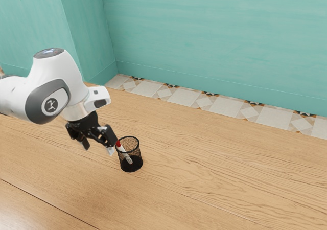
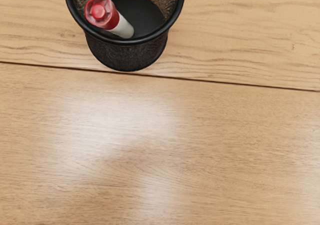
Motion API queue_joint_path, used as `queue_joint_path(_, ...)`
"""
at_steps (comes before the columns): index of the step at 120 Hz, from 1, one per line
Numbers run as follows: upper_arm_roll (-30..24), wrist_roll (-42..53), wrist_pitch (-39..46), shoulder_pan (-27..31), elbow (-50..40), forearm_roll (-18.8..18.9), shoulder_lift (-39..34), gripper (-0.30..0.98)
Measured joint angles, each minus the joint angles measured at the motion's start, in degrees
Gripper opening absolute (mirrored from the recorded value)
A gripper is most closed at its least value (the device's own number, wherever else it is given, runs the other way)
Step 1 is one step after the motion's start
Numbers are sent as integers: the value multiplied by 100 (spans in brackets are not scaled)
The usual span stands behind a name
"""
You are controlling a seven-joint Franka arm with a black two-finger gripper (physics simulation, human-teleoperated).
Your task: Take the marker out of the pen holder and place it to the left of the pen holder.
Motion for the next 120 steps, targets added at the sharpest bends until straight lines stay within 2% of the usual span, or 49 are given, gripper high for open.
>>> queue_joint_path(27, 32, -11, 404, 9, 416, -66, 821, 69)
queue_joint_path(56, 342, 68, 584, 17, 618, 134, 1150, 69)
queue_joint_path(73, 353, 133, 606, 19, 1059, 159, 1657, 69)
queue_joint_path(120, 440, 309, 456, 1, 1648, 212, 2376, 69)
